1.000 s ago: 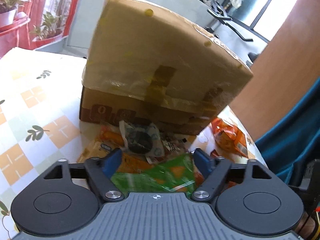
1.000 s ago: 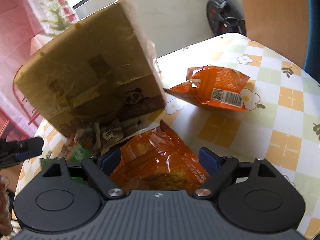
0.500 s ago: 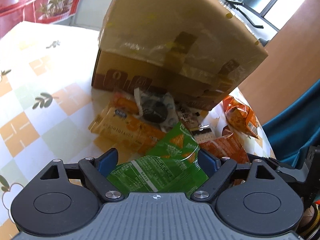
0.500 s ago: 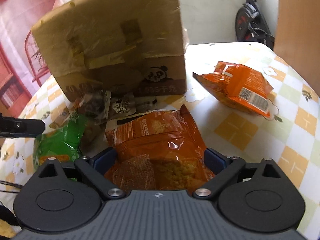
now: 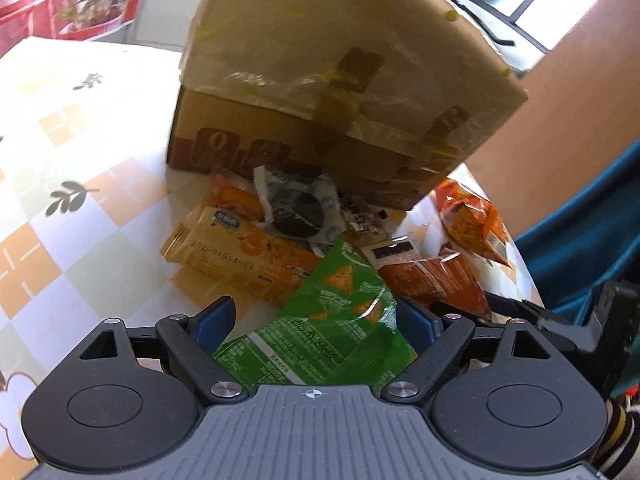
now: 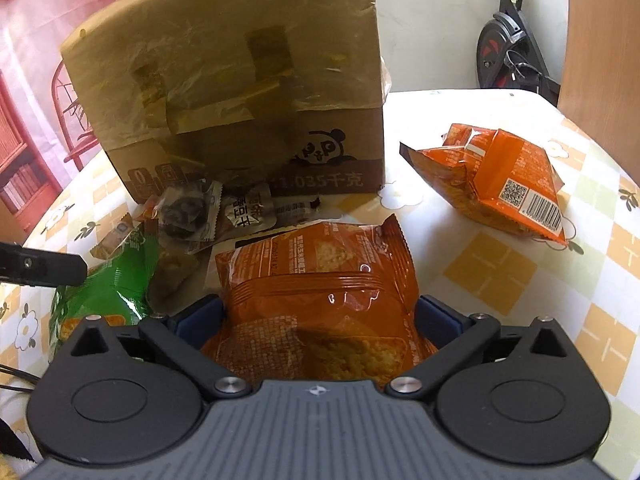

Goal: Organize snacks
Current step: 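Close the left tool on the green bag while the right tool closes on the orange bag, then lift the green and orange bags and carry both over the box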

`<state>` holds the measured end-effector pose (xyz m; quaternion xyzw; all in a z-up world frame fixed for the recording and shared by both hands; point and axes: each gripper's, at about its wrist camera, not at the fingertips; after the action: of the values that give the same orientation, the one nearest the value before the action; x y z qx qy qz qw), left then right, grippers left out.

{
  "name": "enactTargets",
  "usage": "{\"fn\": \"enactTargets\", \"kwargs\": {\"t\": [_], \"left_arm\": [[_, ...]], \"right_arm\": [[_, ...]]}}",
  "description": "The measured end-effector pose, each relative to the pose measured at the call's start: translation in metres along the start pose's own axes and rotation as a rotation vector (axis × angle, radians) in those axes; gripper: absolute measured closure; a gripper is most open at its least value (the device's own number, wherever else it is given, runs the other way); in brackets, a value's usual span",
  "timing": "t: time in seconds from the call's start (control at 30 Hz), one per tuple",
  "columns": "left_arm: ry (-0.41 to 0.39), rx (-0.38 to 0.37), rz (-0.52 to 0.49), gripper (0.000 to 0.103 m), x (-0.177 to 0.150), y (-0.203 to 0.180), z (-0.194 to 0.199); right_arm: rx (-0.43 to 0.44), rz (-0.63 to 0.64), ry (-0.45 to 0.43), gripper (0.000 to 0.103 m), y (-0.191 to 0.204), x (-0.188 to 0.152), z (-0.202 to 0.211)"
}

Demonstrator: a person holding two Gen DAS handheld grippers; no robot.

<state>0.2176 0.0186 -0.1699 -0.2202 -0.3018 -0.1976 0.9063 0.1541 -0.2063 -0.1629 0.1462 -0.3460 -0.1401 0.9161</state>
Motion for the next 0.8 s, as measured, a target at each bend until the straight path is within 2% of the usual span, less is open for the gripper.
{"fn": "enactTargets", "kwargs": {"t": [0.2,0.63,0.73,0.8], "left_arm": [[0.005,0.001,-0.137,0.014,-0.002,-0.011,0.008],[-0.008,-0.025,-0.287,0.014,-0.021,-0.035,0.018],[0.025,0.009,-0.32,0.014,-0.022,-0.04,0.011],[0.038,0.036,-0.322,0.009,-0.021,-0.041,0.005]], "right_arm": [[-0.001,-0.026,-0.002,0.0,-0.002,0.001,0.001],[-0.009,-0.05,-0.004,0.001,-0.004,0.001,0.002],[-0.006,-0.05,-0.002,0.001,-0.005,0.001,0.002],[-0.006,-0.05,-0.004,0.001,-0.004,0.001,0.001]]}}
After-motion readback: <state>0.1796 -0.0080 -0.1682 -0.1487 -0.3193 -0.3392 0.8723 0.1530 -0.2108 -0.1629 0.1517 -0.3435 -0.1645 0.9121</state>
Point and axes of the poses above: each gripper's, at about its wrist camera, not at the fingertips, and z roughly against the way its jaws point, y to its left, x to its top, and after that the axes turned 15 degrees about -z, right-handed
